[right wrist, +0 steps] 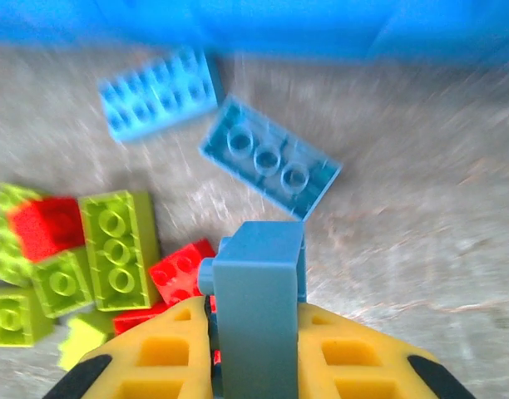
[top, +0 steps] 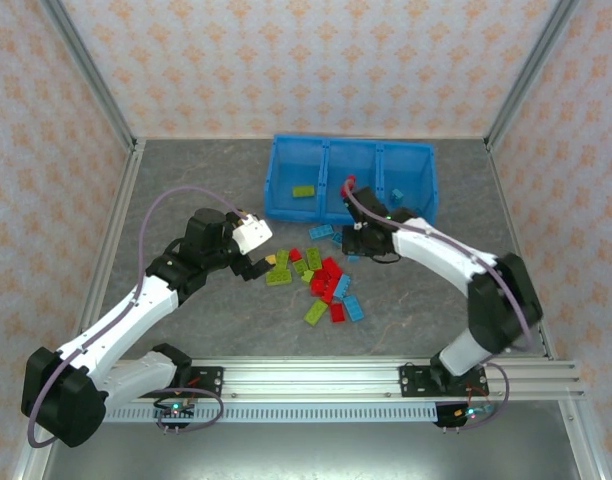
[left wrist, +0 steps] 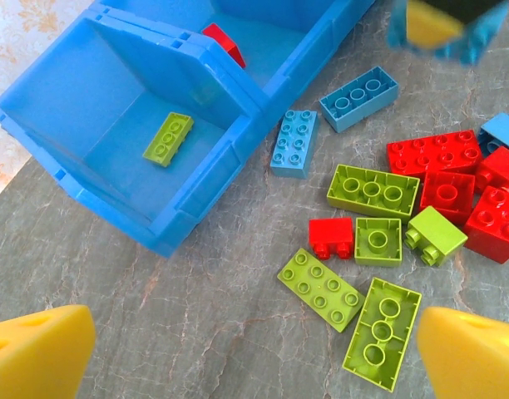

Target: Sort the legos into containers by color

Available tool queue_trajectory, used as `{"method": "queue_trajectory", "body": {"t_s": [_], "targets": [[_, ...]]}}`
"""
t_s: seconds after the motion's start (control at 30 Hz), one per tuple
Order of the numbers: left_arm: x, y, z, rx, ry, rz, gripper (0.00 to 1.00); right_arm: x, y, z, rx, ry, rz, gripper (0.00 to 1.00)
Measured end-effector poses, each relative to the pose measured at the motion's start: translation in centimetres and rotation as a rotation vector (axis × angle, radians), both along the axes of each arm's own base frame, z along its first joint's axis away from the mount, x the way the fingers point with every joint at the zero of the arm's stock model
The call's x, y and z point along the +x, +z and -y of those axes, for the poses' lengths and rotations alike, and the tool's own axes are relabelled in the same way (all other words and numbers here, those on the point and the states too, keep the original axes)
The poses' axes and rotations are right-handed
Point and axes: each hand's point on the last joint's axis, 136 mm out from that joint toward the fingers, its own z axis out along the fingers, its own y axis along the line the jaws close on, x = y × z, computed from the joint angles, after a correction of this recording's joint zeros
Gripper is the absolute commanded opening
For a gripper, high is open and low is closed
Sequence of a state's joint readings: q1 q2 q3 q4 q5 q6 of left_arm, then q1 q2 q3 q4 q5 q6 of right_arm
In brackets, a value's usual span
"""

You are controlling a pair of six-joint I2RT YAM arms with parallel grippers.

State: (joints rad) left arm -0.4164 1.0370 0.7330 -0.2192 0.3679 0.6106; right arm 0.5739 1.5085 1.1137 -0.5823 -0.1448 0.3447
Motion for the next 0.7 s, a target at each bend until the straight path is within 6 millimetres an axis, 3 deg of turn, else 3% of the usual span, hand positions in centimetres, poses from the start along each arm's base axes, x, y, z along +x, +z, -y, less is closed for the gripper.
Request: {"method": "queue_trajectory", "body": {"t_s": [0.1, 0.17, 0.23, 0.3, 0.37, 0.5, 0.63, 0.7], "targets": [[0.0, 0.0, 0.0, 0.000, 0.000, 0.000, 1.00, 1.7, 5.4, 2.1, 0.015, -0.082, 0.180, 0.17], [0.0, 0.0, 0.0, 0.000, 0.000, 0.000, 1.00, 4.0, 8.8, 4.8, 0.027, -0.184, 0.291, 0.18], [0.0, 0.0, 0.0, -0.001, 0.000, 0.001, 1.00, 6.6, 10.8, 7.8, 0.027, -0.289, 0.352, 0.17], [0.0, 0.1, 0.0, -0.001, 0.000, 0.002, 1.00, 9.8, 11.4, 10.6, 0.010, -0.377, 0.378, 0.17], [0.0, 0.2, 0.0, -0.003, 0.000, 0.006, 1.00, 12.8, 10.6, 12.4, -0.010, -0.433, 0.370, 0.17], [-0.1, 0.5, 0.0, -0.008, 0.002, 0.013, 1.00, 17.0, 5.6, 13.4, -0.053, -0.460, 0.281, 0.18], [-0.1, 0.5, -0.1, -0.006, 0.005, 0.013, 1.00, 19.6, 0.8, 13.9, -0.071, -0.474, 0.190, 0.22], [-0.1, 0.5, -0.1, -0.006, 0.005, 0.014, 1.00, 20.5, -0.9, 14.2, -0.068, -0.486, 0.150, 0.30]]}}
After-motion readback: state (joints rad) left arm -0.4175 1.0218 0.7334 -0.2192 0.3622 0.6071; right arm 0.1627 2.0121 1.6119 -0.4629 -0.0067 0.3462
